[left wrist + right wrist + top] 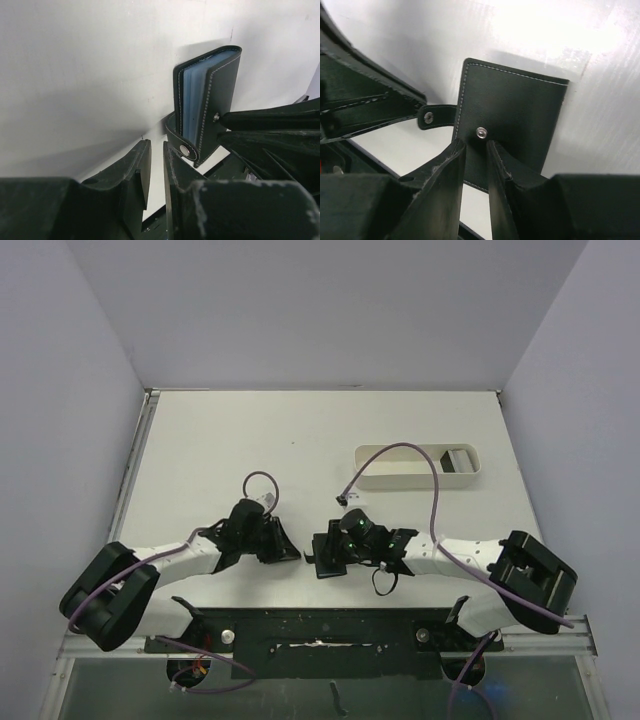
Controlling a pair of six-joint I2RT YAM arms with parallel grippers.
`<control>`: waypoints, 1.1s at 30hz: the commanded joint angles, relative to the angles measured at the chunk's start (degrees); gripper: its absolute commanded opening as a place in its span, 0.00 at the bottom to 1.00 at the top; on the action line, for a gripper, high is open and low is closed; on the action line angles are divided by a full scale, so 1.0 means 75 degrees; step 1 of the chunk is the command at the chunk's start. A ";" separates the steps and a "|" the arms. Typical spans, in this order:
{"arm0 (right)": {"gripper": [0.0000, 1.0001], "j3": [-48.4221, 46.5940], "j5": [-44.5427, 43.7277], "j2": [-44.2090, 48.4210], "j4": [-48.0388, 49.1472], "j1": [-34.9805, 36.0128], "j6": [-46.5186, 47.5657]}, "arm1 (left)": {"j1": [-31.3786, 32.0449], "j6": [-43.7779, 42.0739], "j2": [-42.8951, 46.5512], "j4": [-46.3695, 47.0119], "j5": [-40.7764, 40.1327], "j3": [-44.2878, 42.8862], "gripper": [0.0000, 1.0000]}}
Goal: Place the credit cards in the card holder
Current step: Close the card holder at the center of the board.
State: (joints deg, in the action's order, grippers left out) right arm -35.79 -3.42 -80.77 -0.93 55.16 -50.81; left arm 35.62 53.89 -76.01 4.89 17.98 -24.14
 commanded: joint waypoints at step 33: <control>0.27 -0.1169 -0.0538 -0.0304 0.0401 0.0679 0.0386 | -0.0718 0.0100 -0.2902 0.2966 0.4004 -0.2539 0.16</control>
State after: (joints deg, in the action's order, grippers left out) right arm -40.34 -3.14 -81.78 3.27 59.09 -48.40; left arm 29.32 54.46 -94.96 23.03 44.03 -41.12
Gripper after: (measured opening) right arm 0.266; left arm 0.168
